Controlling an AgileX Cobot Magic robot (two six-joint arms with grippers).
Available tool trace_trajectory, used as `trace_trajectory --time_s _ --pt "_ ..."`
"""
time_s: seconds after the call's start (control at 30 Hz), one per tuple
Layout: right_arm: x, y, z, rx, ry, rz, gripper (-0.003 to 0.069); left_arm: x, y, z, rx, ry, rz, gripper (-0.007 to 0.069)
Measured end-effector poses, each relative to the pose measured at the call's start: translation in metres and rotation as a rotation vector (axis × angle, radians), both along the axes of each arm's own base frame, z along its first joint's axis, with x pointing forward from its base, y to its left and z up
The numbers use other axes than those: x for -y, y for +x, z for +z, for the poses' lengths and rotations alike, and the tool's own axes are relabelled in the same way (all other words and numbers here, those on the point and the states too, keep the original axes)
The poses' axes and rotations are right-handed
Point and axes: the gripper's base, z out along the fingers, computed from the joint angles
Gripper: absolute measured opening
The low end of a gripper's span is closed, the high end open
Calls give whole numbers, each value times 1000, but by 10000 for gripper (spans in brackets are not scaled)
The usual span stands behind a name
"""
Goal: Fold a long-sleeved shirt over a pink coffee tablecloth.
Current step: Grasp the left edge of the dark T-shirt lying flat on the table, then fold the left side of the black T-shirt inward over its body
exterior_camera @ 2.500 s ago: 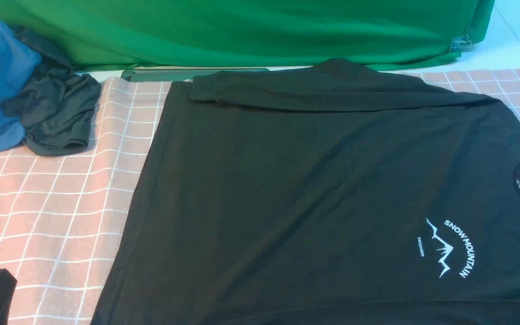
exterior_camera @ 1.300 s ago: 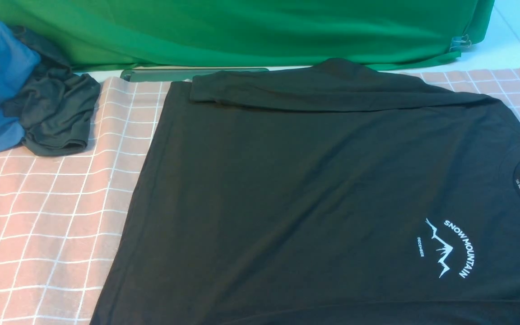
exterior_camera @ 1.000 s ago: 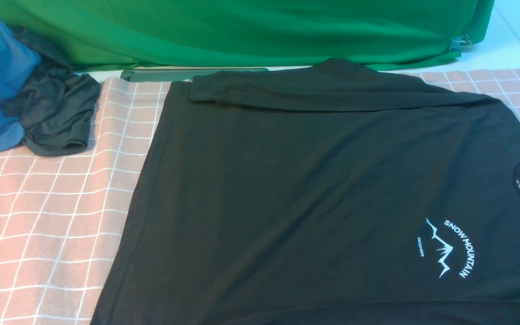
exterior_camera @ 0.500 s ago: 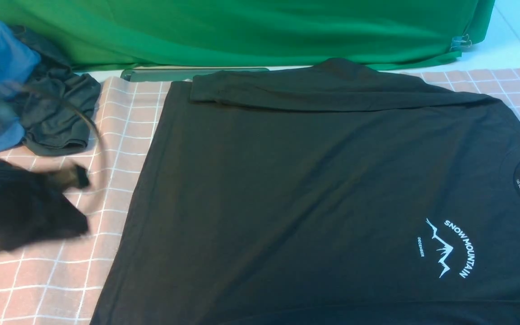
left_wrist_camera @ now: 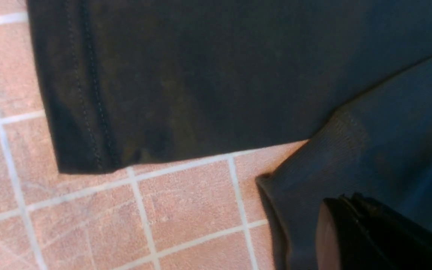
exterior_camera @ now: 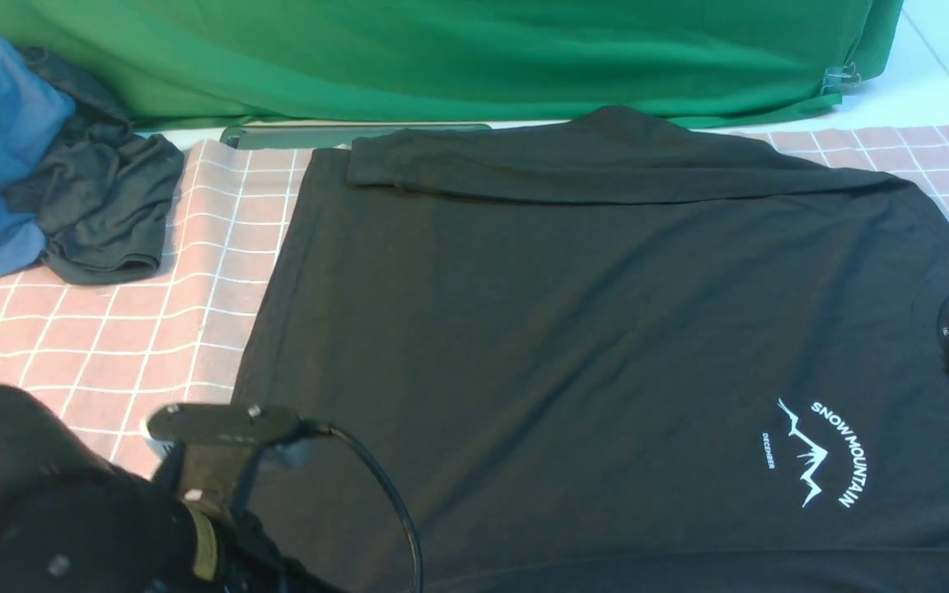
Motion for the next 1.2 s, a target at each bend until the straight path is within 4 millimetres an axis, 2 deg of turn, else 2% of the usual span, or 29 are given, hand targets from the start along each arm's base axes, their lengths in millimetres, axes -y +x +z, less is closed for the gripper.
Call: trace_trajectory --time_s 0.07,0.2,0.3,0.43,0.53,0.6,0.7,0.73,0.83,0.87,1.0,1.1,1.2 --pt "-2 0 -3 -7 -2 11 38 0 0 -4 -7 16 -5 44" --pt "-5 -1 -4 1 2 31 38 1 3 -22 -55 89 -19 186" --pt "-6 -1 -4 5 3 36 40 4 7 -31 -72 105 -22 324" --pt "-6 -1 -4 5 2 37 42 9 11 -40 -84 96 -20 449" --pt "-6 -1 -4 5 2 37 42 11 13 -46 -92 103 -37 486" --pt "-6 -1 -4 5 2 37 43 12 14 -48 -96 108 -47 480" --pt "-6 -1 -4 5 2 37 43 13 14 -49 -101 105 -77 398" --pt "-6 -1 -4 5 3 37 43 15 14 -49 -106 95 -93 298" --pt "-6 -1 -4 5 3 37 43 16 12 -48 -122 83 -123 98" --pt "-6 -1 -4 5 3 37 43 16 12 -48 -126 83 -140 64" --pt "-6 -1 -4 5 3 37 43 18 11 -38 -177 106 -180 44" --pt "-6 -1 -4 5 3 37 45 22 17 -10 -143 97 -200 44" --pt "-6 -1 -4 5 3 37 46 25 26 31 -27 65 -207 44"
